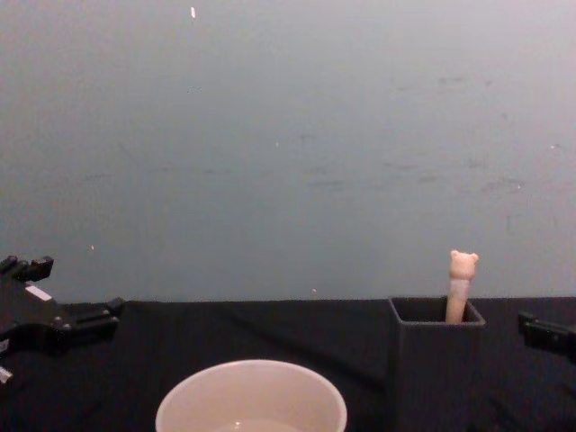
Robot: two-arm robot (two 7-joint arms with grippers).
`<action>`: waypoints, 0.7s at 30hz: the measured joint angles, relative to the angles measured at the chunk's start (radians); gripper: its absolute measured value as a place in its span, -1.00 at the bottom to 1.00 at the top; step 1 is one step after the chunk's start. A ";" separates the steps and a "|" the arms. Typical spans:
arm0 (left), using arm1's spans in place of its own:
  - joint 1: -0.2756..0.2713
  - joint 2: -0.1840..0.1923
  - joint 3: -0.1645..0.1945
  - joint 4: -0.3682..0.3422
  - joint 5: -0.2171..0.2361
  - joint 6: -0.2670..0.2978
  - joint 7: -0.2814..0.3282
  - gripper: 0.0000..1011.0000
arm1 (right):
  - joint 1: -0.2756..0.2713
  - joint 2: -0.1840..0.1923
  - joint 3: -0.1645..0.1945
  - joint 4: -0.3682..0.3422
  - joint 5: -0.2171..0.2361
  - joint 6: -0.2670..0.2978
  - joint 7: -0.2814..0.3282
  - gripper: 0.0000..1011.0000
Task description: Pick up the stirring spoon with one hand, stir inside the cup, then place it back in its original position.
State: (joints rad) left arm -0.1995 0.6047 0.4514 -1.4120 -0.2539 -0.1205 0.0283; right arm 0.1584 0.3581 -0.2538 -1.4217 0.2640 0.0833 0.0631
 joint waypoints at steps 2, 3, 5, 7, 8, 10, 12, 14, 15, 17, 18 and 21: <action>0.000 0.000 0.000 0.000 0.000 0.000 0.000 0.98 | 0.003 -0.006 0.004 0.008 -0.004 0.003 0.003 0.98; 0.000 0.000 0.000 0.000 0.000 0.000 0.000 0.98 | 0.003 -0.006 0.004 0.008 -0.004 0.003 0.003 0.98; 0.000 0.000 0.000 0.000 0.000 0.000 0.000 0.98 | 0.003 -0.005 0.004 0.008 -0.004 0.003 0.004 0.98; 0.000 0.000 0.000 0.000 0.000 0.000 0.000 0.98 | 0.003 -0.005 0.004 0.007 -0.004 0.003 0.004 0.98; 0.000 0.000 0.000 0.000 0.000 0.000 0.000 0.98 | 0.003 -0.005 0.004 0.007 -0.004 0.003 0.004 0.98; 0.000 0.000 0.000 0.000 0.000 0.000 0.000 0.98 | 0.003 -0.004 0.003 0.005 -0.003 0.003 0.004 0.98; 0.000 0.000 0.000 0.000 0.000 0.000 0.000 0.98 | 0.003 -0.003 0.003 0.005 -0.003 0.003 0.004 0.98; 0.000 0.000 0.000 0.000 0.000 0.000 0.000 0.98 | 0.003 -0.003 0.003 0.004 -0.003 0.003 0.004 0.98; 0.000 0.000 0.000 0.000 0.000 0.000 0.000 0.98 | 0.003 -0.003 0.003 0.004 -0.003 0.003 0.004 0.98; 0.000 0.000 0.000 0.000 0.000 0.000 0.000 0.98 | 0.002 -0.003 0.003 0.003 -0.002 0.003 0.004 0.98; 0.000 0.000 0.000 0.000 0.000 0.000 0.000 0.98 | 0.002 -0.003 0.003 0.003 -0.002 0.003 0.004 0.98; 0.000 0.000 0.000 0.000 0.000 0.000 0.000 0.98 | 0.002 -0.003 0.002 0.003 -0.002 0.003 0.004 0.98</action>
State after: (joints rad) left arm -0.1995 0.6047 0.4514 -1.4120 -0.2539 -0.1205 0.0283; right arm 0.1607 0.3555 -0.2514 -1.4189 0.2621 0.0859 0.0671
